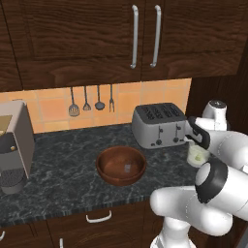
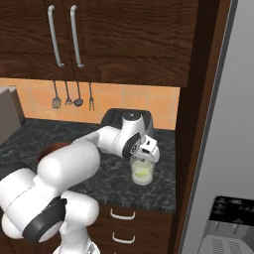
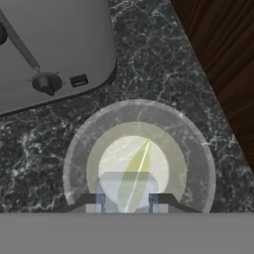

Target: Grab a lemon wedge from the fridge and one ice cube from the ice bowl, and put them in the glass of lemonade.

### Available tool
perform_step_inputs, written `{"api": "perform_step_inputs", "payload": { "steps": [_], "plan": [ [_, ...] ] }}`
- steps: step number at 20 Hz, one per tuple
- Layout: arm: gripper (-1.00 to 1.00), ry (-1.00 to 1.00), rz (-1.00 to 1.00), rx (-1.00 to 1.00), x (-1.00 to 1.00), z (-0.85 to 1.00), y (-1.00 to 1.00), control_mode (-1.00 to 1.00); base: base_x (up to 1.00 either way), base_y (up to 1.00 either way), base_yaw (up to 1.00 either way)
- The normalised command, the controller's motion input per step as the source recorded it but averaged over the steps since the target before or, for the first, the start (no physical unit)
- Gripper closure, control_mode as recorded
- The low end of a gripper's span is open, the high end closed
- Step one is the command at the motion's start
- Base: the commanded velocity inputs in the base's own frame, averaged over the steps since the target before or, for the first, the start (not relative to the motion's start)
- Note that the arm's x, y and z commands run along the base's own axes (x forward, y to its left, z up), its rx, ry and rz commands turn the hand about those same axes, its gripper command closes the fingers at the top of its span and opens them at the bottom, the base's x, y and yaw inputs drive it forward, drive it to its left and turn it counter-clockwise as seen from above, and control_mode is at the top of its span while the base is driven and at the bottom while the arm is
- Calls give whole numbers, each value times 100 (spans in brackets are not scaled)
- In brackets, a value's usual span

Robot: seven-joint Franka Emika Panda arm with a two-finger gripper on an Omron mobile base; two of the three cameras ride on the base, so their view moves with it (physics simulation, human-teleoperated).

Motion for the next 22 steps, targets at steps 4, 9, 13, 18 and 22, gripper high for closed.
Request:
{"api": "perform_step_inputs", "payload": {
  "steps": [4,9,13,18,22],
  "plan": [
    [100,0,0,0,5,-4,-6,-100,0,0,0],
    [100,1,0,0,8,0,0,-100,0,0,0],
    [100,0,0,0,0,-16,-1,-100,0,0,0],
    [-100,0,0,0,0,-14,-2,-100,0,0,0],
    [-100,0,0,0,0,0,0,-100,0,0,0]
  ]
}}
